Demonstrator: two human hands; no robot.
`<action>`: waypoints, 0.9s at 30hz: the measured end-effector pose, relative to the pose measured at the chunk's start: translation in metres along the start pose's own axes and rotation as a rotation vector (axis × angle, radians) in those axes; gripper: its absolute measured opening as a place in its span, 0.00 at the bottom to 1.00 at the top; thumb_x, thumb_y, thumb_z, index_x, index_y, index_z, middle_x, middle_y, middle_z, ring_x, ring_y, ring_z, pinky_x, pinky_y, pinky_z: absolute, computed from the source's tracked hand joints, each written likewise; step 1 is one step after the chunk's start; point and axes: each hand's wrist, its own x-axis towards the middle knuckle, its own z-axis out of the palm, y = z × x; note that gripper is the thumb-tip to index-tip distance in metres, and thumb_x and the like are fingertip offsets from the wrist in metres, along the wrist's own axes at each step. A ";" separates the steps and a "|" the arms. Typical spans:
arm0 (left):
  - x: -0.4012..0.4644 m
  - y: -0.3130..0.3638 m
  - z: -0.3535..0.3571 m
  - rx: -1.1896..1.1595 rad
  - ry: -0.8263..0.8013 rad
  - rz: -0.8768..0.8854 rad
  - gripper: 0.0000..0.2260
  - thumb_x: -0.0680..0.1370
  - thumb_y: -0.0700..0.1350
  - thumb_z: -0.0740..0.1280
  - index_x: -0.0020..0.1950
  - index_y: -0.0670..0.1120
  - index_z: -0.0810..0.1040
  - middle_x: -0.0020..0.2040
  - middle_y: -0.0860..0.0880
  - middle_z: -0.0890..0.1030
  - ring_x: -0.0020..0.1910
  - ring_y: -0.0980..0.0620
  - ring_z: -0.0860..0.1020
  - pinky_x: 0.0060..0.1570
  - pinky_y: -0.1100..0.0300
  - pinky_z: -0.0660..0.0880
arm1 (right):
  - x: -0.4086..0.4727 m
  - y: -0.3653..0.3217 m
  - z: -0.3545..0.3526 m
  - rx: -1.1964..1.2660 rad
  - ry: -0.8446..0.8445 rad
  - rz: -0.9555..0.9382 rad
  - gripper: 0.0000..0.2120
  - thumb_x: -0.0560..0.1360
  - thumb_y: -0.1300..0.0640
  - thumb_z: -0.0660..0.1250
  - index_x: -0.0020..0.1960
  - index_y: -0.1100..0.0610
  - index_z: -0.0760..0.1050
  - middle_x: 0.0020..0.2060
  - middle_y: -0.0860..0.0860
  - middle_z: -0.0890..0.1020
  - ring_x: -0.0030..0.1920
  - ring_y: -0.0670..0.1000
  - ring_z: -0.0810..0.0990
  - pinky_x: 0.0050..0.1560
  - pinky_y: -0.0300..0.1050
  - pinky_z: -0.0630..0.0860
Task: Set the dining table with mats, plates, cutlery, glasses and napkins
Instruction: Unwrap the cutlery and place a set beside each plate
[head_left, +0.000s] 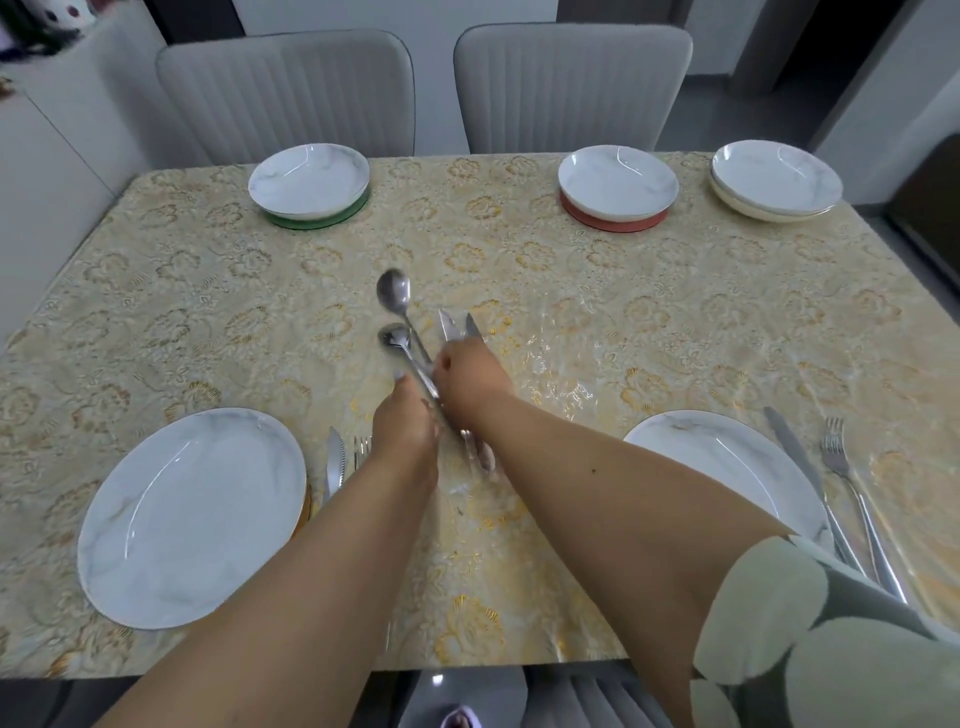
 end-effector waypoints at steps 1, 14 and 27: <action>0.001 -0.001 0.000 -0.006 -0.003 -0.006 0.19 0.83 0.54 0.54 0.36 0.45 0.67 0.35 0.48 0.69 0.34 0.54 0.69 0.36 0.60 0.65 | -0.002 -0.003 -0.007 0.157 0.031 0.018 0.08 0.78 0.61 0.59 0.48 0.61 0.75 0.49 0.60 0.79 0.51 0.57 0.78 0.50 0.50 0.76; -0.074 -0.034 0.089 0.271 -0.264 0.221 0.05 0.78 0.44 0.62 0.45 0.47 0.77 0.41 0.48 0.79 0.41 0.47 0.77 0.47 0.53 0.76 | -0.085 0.135 -0.151 0.540 0.362 0.271 0.12 0.81 0.57 0.57 0.53 0.53 0.79 0.34 0.48 0.77 0.34 0.45 0.74 0.42 0.44 0.73; -0.165 -0.106 0.202 0.378 -0.568 0.112 0.07 0.80 0.40 0.59 0.46 0.44 0.75 0.39 0.46 0.76 0.38 0.50 0.75 0.51 0.52 0.78 | -0.219 0.336 -0.205 0.510 0.456 0.950 0.11 0.78 0.64 0.61 0.58 0.60 0.78 0.49 0.57 0.78 0.47 0.56 0.78 0.37 0.39 0.71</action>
